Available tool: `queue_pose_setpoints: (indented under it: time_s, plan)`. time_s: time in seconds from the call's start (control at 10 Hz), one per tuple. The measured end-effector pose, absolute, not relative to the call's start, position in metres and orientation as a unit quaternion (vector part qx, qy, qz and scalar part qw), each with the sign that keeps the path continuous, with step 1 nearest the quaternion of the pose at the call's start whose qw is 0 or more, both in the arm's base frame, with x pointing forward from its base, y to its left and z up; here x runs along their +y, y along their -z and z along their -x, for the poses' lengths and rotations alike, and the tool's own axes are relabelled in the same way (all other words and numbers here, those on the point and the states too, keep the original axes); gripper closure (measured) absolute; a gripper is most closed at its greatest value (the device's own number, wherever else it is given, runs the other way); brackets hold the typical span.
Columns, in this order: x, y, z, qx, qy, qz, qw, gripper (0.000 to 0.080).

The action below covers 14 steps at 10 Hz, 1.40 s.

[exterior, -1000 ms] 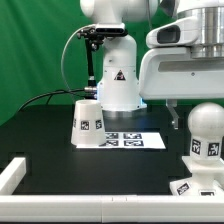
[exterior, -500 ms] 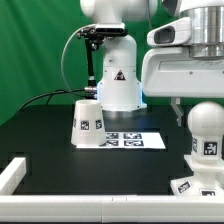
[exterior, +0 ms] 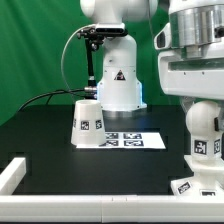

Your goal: Assemble lamp

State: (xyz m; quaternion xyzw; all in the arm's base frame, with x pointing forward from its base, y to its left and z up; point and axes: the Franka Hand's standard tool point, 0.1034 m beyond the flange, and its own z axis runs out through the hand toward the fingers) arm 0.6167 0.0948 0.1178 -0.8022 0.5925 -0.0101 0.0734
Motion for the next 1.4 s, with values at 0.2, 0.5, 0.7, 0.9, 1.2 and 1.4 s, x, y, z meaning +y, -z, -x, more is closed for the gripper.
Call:
queue_pose_setpoints:
  time_s: [0.2, 0.5, 0.7, 0.9, 1.2, 1.4]
  plan:
    - [0.095, -0.117, -0.616, 0.550, 0.015, 0.832, 0.070, 0.0196]
    - [0.102, -0.116, -0.615, 0.357, 0.030, 0.932, 0.056, 0.0104]
    - [0.105, -0.115, -0.614, 0.284, 0.033, 0.957, 0.052, 0.0101]
    - [0.103, -0.116, -0.614, 0.190, 0.038, 0.980, 0.036, 0.0100]
    - [0.101, -0.117, -0.618, -0.028, 0.042, 0.999, 0.000, 0.0100]
    - [0.101, -0.116, -0.617, -0.013, 0.041, 0.999, 0.000, 0.0100]
